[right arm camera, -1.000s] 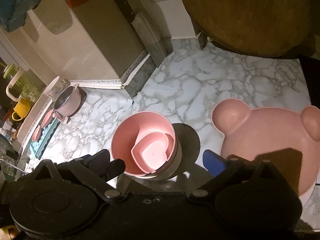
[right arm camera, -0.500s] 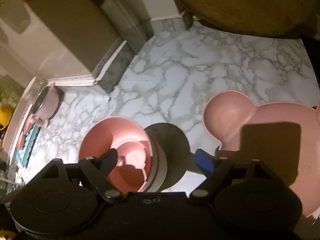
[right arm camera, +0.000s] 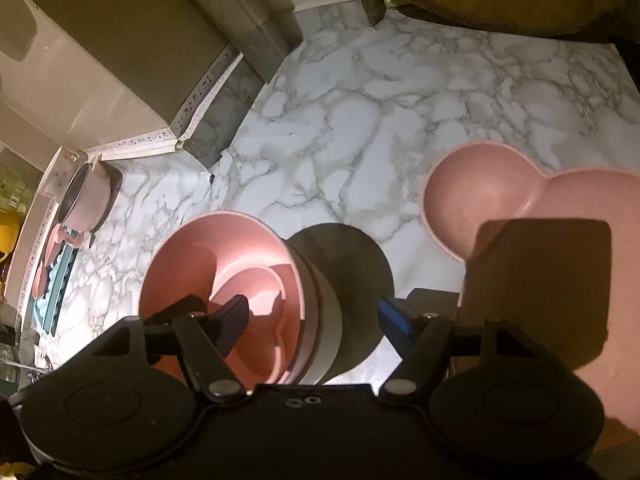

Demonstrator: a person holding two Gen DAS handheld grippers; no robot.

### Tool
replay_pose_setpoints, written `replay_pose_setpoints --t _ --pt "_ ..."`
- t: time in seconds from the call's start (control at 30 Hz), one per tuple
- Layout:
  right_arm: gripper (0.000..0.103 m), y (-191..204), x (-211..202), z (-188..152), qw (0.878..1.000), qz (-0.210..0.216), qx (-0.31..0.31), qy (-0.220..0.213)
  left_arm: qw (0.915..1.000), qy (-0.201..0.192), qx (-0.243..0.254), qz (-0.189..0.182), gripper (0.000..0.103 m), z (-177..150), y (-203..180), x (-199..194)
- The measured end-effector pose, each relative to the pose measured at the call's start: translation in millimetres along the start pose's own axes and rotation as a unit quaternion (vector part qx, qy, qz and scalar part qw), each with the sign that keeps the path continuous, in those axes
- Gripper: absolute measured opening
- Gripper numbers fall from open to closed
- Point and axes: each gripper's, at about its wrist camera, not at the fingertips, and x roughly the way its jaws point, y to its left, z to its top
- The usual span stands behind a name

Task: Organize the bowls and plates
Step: 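Move both tools to the nested bowls and close on the rim, then lift and carry the nested bowls over the bear-face plate stack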

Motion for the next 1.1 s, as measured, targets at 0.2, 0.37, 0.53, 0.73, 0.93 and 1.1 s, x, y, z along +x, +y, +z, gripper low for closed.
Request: replay_pose_setpoints --t 0.2,0.37,0.53,0.73,0.93,1.1 --pt "0.057 -1.7 2.3 -2.4 1.000 0.003 0.007 0.003 0.9999 0.015 0.002 -0.004 0.077 -2.3 0.7 3.9" --pt "0.045 -0.5 3.0 -5.8 1.000 0.008 0.011 0.005 0.9995 0.027 0.004 -0.016 0.068 -5.6 -0.3 6.1" --pt "0.037 0.4 4.4 -8.3 1.000 0.010 0.012 0.011 0.9990 0.036 0.002 -0.028 0.058 -8.7 -1.9 6.9" --pt "0.033 1.4 5.4 -8.3 1.000 0.005 0.014 0.009 0.9983 0.040 0.007 -0.042 0.043 -9.0 -5.6 5.3" --pt "0.026 -0.4 4.0 -9.4 1.000 -0.002 0.014 0.006 0.9978 0.042 0.017 -0.048 0.040 -10.7 -10.4 3.3" --pt "0.025 0.0 1.4 -11.1 1.000 -0.011 0.012 0.004 0.9977 0.040 0.028 -0.047 0.039 -10.8 -14.6 -1.1"
